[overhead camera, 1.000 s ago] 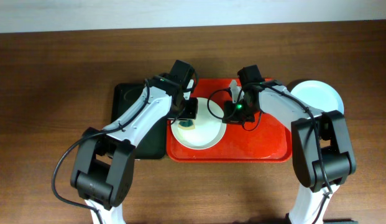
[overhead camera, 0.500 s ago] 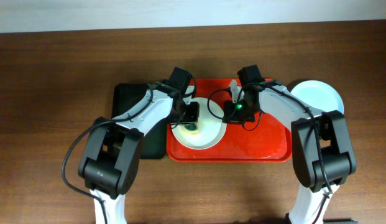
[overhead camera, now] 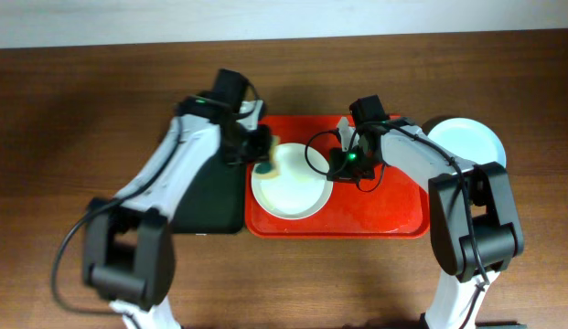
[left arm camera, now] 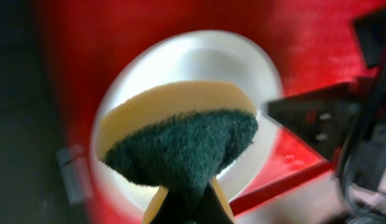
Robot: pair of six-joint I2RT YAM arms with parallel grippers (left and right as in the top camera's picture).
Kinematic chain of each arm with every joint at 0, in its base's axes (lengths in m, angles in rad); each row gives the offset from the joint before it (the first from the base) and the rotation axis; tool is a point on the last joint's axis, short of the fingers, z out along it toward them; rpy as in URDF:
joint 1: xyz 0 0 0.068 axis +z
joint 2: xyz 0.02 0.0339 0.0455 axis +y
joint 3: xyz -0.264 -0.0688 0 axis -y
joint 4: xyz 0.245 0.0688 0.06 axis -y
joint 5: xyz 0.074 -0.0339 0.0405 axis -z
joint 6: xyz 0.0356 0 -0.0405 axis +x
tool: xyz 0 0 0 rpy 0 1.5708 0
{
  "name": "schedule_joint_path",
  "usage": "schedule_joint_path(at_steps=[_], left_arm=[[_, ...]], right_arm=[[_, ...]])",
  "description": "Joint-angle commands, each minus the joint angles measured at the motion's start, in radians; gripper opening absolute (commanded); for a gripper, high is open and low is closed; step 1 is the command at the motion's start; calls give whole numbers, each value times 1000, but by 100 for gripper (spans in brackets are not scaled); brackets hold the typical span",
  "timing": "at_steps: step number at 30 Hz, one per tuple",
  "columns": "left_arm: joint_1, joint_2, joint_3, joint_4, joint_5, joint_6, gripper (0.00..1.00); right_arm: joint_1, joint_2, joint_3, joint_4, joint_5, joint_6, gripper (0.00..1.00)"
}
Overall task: Clean dirty plates on tray and stack at the side
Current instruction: 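Place the sponge on the black tray with the left gripper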
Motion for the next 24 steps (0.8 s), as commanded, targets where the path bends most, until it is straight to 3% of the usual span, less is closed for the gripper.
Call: schedule_joint_path(at_steps=[1, 6, 20, 24], left_arm=[[58, -92, 18, -132, -337, 32, 0], [125, -88, -21, -224, -428, 103, 0], [133, -88, -378, 129, -432, 133, 0], [133, -88, -407, 166, -435, 133, 1]], right_arm=[[6, 14, -3, 2, -17, -6, 4], [6, 14, -3, 3, -17, -6, 4], [6, 14, -3, 3, -17, -6, 4], [6, 14, -3, 3, -17, -6, 4]])
